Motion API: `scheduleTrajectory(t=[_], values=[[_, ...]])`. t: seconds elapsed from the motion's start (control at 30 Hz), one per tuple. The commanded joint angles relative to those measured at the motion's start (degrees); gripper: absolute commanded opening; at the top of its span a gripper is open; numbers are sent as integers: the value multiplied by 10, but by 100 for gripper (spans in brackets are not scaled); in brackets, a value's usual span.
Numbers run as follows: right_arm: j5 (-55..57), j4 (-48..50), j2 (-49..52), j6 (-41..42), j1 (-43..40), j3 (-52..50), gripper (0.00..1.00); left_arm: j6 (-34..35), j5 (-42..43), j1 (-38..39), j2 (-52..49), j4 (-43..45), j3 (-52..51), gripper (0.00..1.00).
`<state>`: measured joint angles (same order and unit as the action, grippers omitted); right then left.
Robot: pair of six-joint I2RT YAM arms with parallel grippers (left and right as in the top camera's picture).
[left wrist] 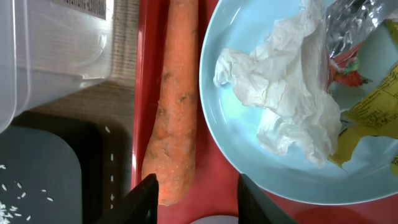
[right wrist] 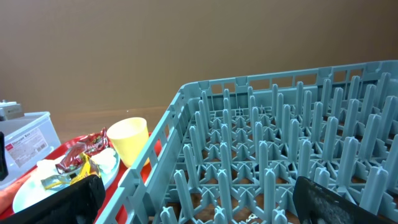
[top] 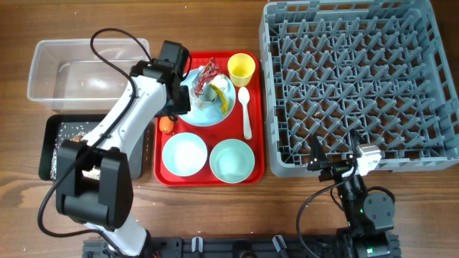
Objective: Sort waste into correct bins and load items into the dishwasher rack
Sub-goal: 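Move the left gripper to the orange carrot on the red tray and grasp it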
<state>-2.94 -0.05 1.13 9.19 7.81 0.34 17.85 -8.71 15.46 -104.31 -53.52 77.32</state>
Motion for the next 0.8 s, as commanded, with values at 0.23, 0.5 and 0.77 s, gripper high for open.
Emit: scheduleTrajectory(t=[0.23, 0.5, 0.77], values=[[3, 2, -1, -1, 0, 0, 100, -42, -9, -21, -9, 13, -5, 41], [3, 2, -1, -1, 0, 0, 100, -42, -10, -21, -9, 53, -33, 43], [3, 2, -1, -1, 0, 0, 100, -44, -14, -21, -9, 100, -78, 43]])
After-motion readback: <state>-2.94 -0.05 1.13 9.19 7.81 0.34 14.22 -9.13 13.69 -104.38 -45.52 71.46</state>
